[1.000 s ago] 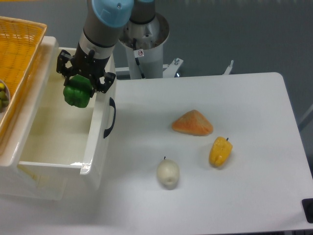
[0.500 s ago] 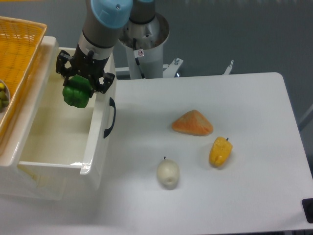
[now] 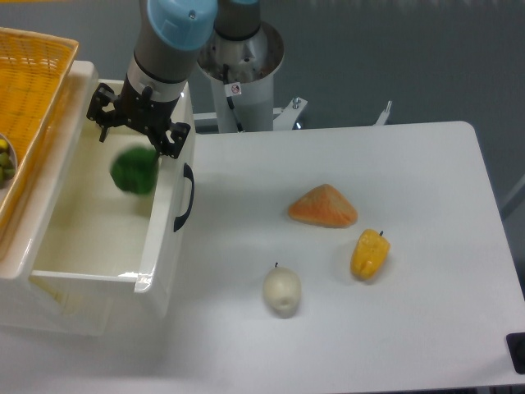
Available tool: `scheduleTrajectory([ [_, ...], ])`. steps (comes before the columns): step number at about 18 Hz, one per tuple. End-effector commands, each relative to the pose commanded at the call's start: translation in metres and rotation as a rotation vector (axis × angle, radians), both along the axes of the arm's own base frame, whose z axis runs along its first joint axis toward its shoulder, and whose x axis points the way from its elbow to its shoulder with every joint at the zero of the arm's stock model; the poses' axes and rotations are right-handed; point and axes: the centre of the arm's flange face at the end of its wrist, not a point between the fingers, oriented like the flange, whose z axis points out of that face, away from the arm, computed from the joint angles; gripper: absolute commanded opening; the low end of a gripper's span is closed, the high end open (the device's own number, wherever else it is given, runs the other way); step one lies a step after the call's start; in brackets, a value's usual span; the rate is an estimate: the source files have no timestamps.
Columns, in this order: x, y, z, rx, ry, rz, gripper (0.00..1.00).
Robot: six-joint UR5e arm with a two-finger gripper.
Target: Pick up the green chilies
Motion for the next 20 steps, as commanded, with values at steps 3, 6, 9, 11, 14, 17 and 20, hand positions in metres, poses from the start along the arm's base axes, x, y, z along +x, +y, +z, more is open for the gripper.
scheduleTrajectory([
  [3, 0.000, -0.002, 0.005, 0.009, 0.009, 0.000, 0.93],
  [6, -0.002, -0.004, 0.013, 0.020, 0.020, 0.006, 0.92],
  [9, -0.011, -0.014, 0.033, 0.046, 0.059, 0.024, 0.93],
  [11, -0.026, -0.023, 0.045, 0.067, 0.078, 0.048, 0.94],
  [14, -0.054, -0.036, 0.054, 0.094, 0.110, 0.072, 1.00],
  [17, -0.088, -0.051, 0.059, 0.124, 0.151, 0.133, 1.00],
  [20, -0.130, -0.073, 0.060, 0.140, 0.189, 0.205, 1.00],
])
